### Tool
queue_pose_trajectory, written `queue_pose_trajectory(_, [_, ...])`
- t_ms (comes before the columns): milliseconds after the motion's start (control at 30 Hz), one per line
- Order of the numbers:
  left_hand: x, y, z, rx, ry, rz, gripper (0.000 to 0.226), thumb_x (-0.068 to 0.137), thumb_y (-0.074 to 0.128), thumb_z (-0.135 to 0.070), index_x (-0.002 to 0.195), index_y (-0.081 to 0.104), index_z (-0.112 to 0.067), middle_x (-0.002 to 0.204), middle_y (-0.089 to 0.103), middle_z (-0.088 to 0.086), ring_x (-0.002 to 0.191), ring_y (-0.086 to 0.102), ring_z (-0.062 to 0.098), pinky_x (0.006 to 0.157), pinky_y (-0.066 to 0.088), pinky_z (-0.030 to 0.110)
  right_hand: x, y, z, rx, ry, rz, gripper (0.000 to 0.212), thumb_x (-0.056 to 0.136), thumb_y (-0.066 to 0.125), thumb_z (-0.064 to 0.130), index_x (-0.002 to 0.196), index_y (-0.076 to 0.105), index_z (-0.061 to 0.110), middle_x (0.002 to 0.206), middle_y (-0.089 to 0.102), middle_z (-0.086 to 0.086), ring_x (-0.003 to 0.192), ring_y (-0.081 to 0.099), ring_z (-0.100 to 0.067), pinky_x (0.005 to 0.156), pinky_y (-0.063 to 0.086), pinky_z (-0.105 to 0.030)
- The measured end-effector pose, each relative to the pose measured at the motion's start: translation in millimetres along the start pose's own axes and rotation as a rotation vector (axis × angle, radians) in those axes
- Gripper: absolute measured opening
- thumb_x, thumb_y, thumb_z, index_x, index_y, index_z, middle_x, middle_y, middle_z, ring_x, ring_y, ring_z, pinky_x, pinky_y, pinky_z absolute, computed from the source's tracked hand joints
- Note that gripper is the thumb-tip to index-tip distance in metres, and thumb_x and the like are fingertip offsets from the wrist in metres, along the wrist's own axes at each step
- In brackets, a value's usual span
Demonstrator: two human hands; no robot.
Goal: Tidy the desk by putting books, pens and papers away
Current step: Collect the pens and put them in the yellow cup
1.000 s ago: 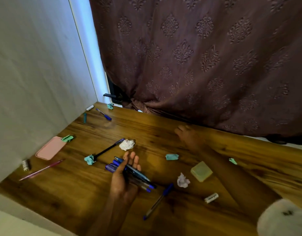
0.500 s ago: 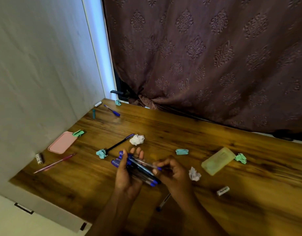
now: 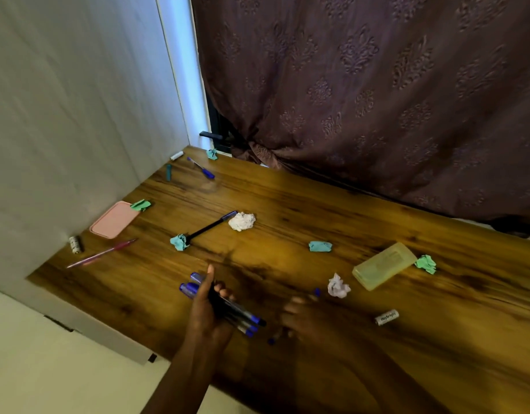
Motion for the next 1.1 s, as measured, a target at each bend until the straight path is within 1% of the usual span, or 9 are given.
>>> queue_pose_trajectory(100, [-11, -2, 1, 0.014, 0.025, -0.009, 0.032, 0.078, 0.065, -0.033, 0.053, 0.048, -0.022, 0.045, 0.040, -0.008, 0.036, 0.039, 0.005, 0.038, 0.037, 0.015, 4, 9, -1, -0.084, -0.029, -0.171, 0.033, 0.070, 0.040, 0.027, 0.071, 0.072, 0.032, 0.079, 0.068, 0.014, 0.081, 0.061, -0.006, 0.060, 0.056, -0.021])
queue_pose_trajectory(200, [-17, -8, -4, -0.016, 0.077, -0.010, 0.023, 0.085, 0.060, -0.031, 0.066, 0.052, -0.020, 0.051, 0.047, -0.007, 0.037, 0.041, 0.004, 0.037, 0.038, 0.015, 13, 2, 0, -0.020, -0.004, -0.383, 0.027, 0.081, 0.041, 0.025, 0.097, 0.061, 0.034, 0.099, 0.058, 0.012, 0.093, 0.047, -0.009, 0.065, 0.053, -0.019])
queue_pose_trajectory(300, [-19, -19, -8, -0.060, 0.148, -0.056, 0.016, 0.090, 0.054, -0.025, 0.077, 0.057, -0.016, 0.056, 0.059, -0.003, 0.039, 0.050, 0.004, 0.039, 0.043, 0.014, 22, -36, -2, 0.377, 0.155, -0.685, 0.018, 0.097, 0.038, 0.037, 0.103, 0.053, 0.030, 0.101, 0.048, 0.014, 0.089, 0.055, -0.004, 0.069, 0.049, -0.015])
queue_pose_trajectory(433, [-21, -30, -12, -0.181, 0.128, -0.007, 0.022, 0.094, 0.047, -0.027, 0.096, 0.062, -0.012, 0.075, 0.072, 0.000, 0.061, 0.069, 0.010, 0.050, 0.054, 0.020, 30, -79, 16, 0.675, 0.240, -0.946, 0.011, 0.083, 0.062, 0.025, 0.086, 0.059, 0.015, 0.086, 0.059, 0.009, 0.080, 0.057, 0.002, 0.066, 0.045, -0.010])
queue_pose_trajectory(633, [-21, -30, -44, -0.222, 0.201, 0.063, 0.048, 0.079, 0.056, -0.037, 0.116, 0.060, -0.008, 0.110, 0.069, 0.008, 0.098, 0.068, 0.020, 0.088, 0.052, 0.035, 70, -45, 68, 0.826, 0.246, -0.680, 0.016, 0.076, 0.059, 0.042, 0.086, 0.052, 0.032, 0.085, 0.062, 0.013, 0.080, 0.060, -0.001, 0.065, 0.049, -0.013])
queue_pose_trajectory(767, [-14, -46, -83, -0.277, 0.258, 0.039, 0.028, 0.079, 0.056, -0.035, 0.096, 0.065, -0.015, 0.084, 0.072, 0.000, 0.068, 0.070, 0.011, 0.062, 0.058, 0.026, 104, -25, 91, 0.742, 0.251, -0.569, 0.018, 0.075, 0.057, 0.049, 0.086, 0.050, 0.036, 0.072, 0.055, 0.022, 0.074, 0.057, -0.001, 0.061, 0.045, -0.012])
queue_pose_trajectory(867, [-12, -64, -118, -0.286, 0.295, -0.050, 0.020, 0.088, 0.054, -0.030, 0.072, 0.060, -0.017, 0.059, 0.058, -0.004, 0.047, 0.056, 0.007, 0.049, 0.051, 0.018, 129, -32, 103, 0.825, 0.274, -0.558, 0.020, 0.074, 0.056, 0.056, 0.074, 0.053, 0.037, 0.073, 0.058, 0.017, 0.078, 0.057, -0.003, 0.062, 0.042, -0.009])
queue_pose_trajectory(967, [-10, -88, -164, -0.295, 0.323, -0.102, 0.033, 0.092, 0.052, -0.030, 0.062, 0.059, -0.016, 0.051, 0.053, -0.004, 0.042, 0.053, 0.008, 0.047, 0.049, 0.016, 172, -45, 112, 0.876, 0.305, -0.521, 0.015, 0.078, 0.059, 0.053, 0.077, 0.052, 0.040, 0.081, 0.059, 0.016, 0.082, 0.055, -0.001, 0.065, 0.042, -0.010])
queue_pose_trajectory(1100, [-9, -120, -215, -0.322, 0.387, -0.088, 0.023, 0.083, 0.059, -0.026, 0.064, 0.065, -0.016, 0.063, 0.058, -0.004, 0.050, 0.059, 0.007, 0.050, 0.053, 0.019, 257, -29, 118, 0.632, 0.254, -0.495, 0.003, 0.087, 0.061, 0.025, 0.088, 0.059, 0.027, 0.093, 0.059, 0.014, 0.092, 0.055, -0.004, 0.080, 0.050, -0.024])
Point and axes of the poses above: each hand's wrist, its own x-axis towards the middle knuckle, its own y-axis out of the palm, z = x × y, the point moved 4 cm from there along x, towards the middle knuckle
